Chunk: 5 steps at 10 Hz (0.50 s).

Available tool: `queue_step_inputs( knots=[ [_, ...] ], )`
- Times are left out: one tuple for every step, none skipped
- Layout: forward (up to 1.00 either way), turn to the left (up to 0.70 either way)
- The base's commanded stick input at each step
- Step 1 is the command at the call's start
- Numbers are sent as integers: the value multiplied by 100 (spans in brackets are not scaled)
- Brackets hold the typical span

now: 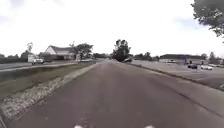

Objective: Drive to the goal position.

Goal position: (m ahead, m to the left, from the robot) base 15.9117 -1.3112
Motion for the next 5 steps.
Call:
queue_step_inputs(
  knots=[
    [70, 18],
    [70, 0],
    [70, 0],
    [70, 0],
    [70, 0]
  ],
)
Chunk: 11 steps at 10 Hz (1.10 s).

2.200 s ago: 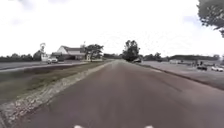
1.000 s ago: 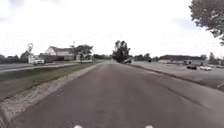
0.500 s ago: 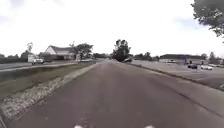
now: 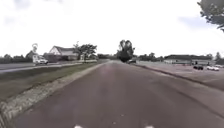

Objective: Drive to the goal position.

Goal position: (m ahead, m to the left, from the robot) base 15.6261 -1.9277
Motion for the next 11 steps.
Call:
queue_step_inputs(
  knots=[
    [70, 0],
    [70, 0],
    [70, 0],
    [70, 0],
    [70, 0],
    [70, 2],
    [70, 9],
    [70, 17],
    [70, 24],
    [70, 31],
    [70, 20]
  ],
)
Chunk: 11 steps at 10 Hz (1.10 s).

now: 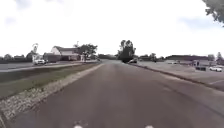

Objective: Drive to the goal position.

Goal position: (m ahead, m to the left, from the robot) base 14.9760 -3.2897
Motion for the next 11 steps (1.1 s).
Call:
queue_step_inputs(
  knots=[
    [70, 0],
    [70, 0],
    [70, 0],
    [70, 0],
    [70, 0],
    [70, 0],
    [70, 0],
    [70, 0],
    [70, 0],
    [70, 0],
    [70, 0]
  ],
)
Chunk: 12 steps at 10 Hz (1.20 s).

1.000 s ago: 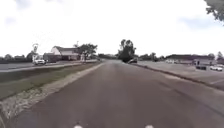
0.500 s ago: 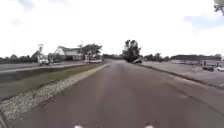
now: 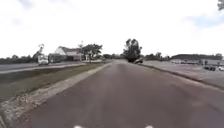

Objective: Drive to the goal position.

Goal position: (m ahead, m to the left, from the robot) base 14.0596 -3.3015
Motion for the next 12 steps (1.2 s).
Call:
queue_step_inputs(
  knots=[
    [70, 0],
    [70, 0],
    [70, 0],
    [70, 0],
    [70, 0],
    [70, 0],
    [70, 0],
    [70, 0],
    [70, 0],
    [70, 0],
    [70, 0],
    [70, -2]
  ],
)
